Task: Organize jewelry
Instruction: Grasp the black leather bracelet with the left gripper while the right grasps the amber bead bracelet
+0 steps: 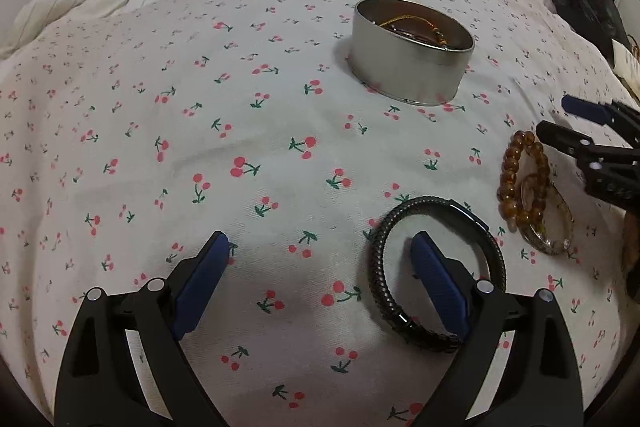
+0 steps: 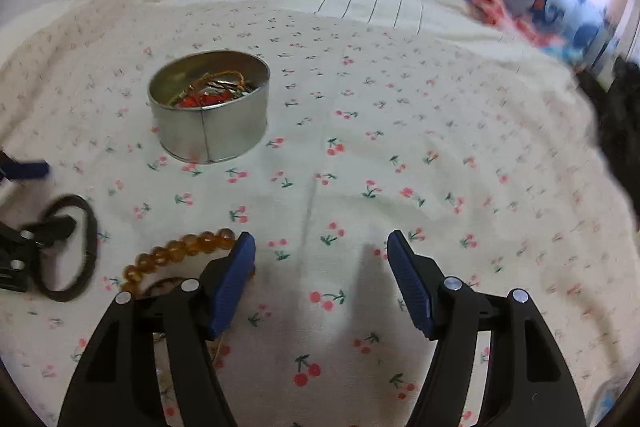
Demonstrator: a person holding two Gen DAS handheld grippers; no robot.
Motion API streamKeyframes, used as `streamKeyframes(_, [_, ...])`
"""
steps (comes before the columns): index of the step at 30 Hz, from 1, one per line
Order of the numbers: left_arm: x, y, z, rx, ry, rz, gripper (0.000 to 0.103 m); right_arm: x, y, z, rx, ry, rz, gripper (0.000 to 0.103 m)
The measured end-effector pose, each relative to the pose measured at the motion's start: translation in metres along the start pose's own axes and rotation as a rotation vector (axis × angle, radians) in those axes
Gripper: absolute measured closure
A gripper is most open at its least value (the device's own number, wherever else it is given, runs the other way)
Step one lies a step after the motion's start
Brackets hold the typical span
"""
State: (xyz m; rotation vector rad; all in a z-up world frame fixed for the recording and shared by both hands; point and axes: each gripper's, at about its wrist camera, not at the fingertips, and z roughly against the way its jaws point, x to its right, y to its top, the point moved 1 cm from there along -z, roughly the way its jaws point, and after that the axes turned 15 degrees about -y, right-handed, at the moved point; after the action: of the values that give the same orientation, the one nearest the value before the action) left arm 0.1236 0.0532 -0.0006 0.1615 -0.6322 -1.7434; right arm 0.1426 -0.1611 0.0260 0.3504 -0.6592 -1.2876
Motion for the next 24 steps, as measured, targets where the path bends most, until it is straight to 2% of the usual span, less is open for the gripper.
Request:
streamKeyframes(3, [0.002, 0.0, -0.002, -0.008, -0.004, -0.017, 0.014, -0.01, 0.0, 0.001, -0.004, 0.058, 0.058, 0.037])
streamKeyframes(5, [0.003, -0.002, -0.004, -0.01, -0.008, -0.015, 0.014, -0.026, -0.004, -0.004, -0.014, 0.033, 0.136, 0.042])
streamKeyframes(6, [0.003, -0.002, -0.005, -0.01, -0.009, -0.014, 0.014, -0.033, -0.005, -0.005, -0.01, 0.019, 0.16, 0.049])
streamKeyframes(7, [0.004, -0.002, -0.006, -0.008, -0.011, -0.014, 0.014, -0.037, -0.005, -0.005, 0.005, -0.01, 0.181, 0.05])
streamKeyframes(8, [0.004, 0.0, -0.007, -0.007, -0.01, -0.018, 0.013, -0.038, -0.007, -0.004, 0.016, -0.031, 0.186, 0.054])
streamKeyframes(9, [0.005, 0.0, -0.008, -0.003, -0.008, -0.023, 0.013, -0.037, -0.006, -0.005, 0.025, -0.075, 0.182, 0.062])
streamKeyframes(11, [0.004, 0.003, -0.008, 0.006, -0.004, -0.017, 0.014, -0.022, -0.005, -0.007, 0.019, -0.103, 0.127, 0.063])
streamKeyframes(13, [0.0, 0.004, -0.007, 0.016, 0.004, 0.003, 0.014, -0.011, -0.003, -0.007, 0.007, -0.061, 0.075, 0.066])
streamKeyframes(15, [-0.003, 0.004, -0.007, 0.018, -0.011, 0.022, 0.014, -0.008, -0.001, -0.008, -0.011, 0.039, 0.044, 0.066])
streamKeyframes(16, [-0.004, 0.005, -0.008, 0.015, -0.018, 0.025, 0.014, -0.011, -0.002, -0.01, -0.025, 0.058, 0.056, 0.066])
streamKeyframes(18, [-0.002, 0.004, -0.01, 0.008, -0.03, 0.018, 0.014, -0.023, -0.006, -0.011, -0.028, 0.028, 0.106, 0.066])
streamKeyframes(20, [0.006, 0.002, -0.01, 0.005, -0.047, -0.021, 0.022, -0.024, -0.007, -0.01, -0.019, 0.026, 0.112, 0.068])
streamKeyframes(22, [0.013, 0.002, -0.009, 0.011, -0.069, -0.047, 0.043, -0.024, -0.009, -0.008, -0.013, 0.026, 0.105, 0.091])
streamKeyframes(23, [0.015, 0.002, -0.007, 0.017, -0.079, -0.051, 0.05, -0.023, -0.01, -0.006, -0.009, 0.025, 0.104, 0.091])
streamKeyframes(24, [0.014, 0.002, -0.006, 0.022, -0.089, -0.049, 0.066, -0.024, -0.01, -0.005, -0.001, 0.023, 0.104, 0.091])
